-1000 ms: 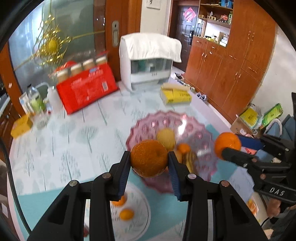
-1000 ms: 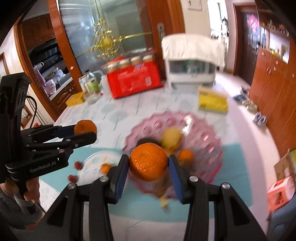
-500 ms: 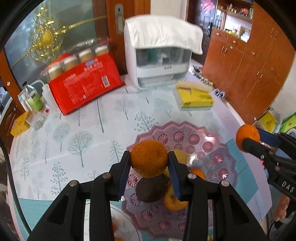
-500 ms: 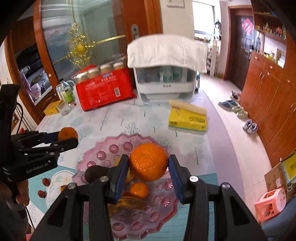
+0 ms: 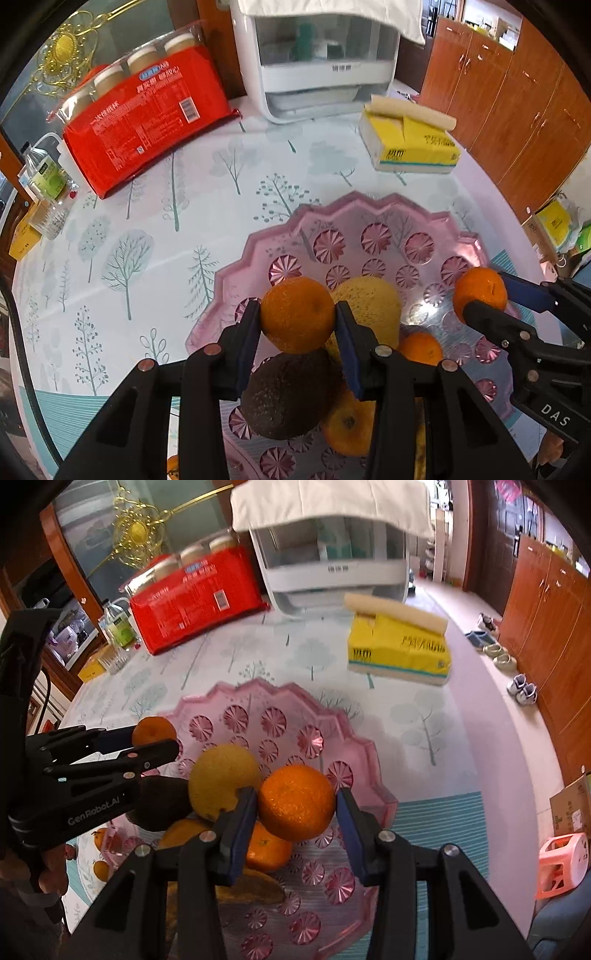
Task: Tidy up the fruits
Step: 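Carry both oranges into the pink bowl and open both tools, then withdraw both tools from the bowl back toward the plate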
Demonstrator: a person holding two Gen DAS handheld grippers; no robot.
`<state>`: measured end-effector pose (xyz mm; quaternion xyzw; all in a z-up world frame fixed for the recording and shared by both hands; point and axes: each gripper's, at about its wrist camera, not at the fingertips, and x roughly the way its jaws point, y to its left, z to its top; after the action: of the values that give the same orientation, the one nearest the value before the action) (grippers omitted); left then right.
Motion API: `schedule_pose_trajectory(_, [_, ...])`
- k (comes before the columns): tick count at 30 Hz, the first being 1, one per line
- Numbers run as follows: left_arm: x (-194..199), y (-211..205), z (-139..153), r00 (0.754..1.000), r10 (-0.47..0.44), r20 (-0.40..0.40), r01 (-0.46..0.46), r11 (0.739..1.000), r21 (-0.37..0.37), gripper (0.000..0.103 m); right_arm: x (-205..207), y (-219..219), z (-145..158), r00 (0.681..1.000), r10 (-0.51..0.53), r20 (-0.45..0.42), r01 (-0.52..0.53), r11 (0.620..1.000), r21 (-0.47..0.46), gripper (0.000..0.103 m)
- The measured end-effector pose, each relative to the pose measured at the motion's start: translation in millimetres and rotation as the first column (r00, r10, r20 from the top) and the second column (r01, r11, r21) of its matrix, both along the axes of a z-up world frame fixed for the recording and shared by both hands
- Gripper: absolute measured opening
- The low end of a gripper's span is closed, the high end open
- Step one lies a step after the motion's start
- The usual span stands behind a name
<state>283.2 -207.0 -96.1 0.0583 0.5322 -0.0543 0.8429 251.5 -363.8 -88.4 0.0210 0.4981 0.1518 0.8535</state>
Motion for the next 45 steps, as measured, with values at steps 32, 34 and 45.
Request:
schedule_pose_trajectory(32, [-33, 4, 5, 1.000, 0.004, 0.030, -0.006, 0.999, 0.044, 0.081, 1, 14, -6, 1.000, -0.008, -0.023, 0.008, 1.000, -0.008, 0.051])
schedule_pose_trajectory(34, [-38, 7, 9, 0.999, 0.011, 0.037, -0.012, 0.999, 0.043, 0.081, -2, 14, -3, 1.000, -0.013, -0.021, 0.013, 1.000, -0.004, 0.051])
schedule_pose_trajectory(45, [-64, 17, 31, 0.997, 0.027, 0.071, -0.029, 0.999, 0.023, 0.081, -19, 13, 13, 1.000, -0.030, 0.002, 0.030, 1.000, -0.002, 0.051])
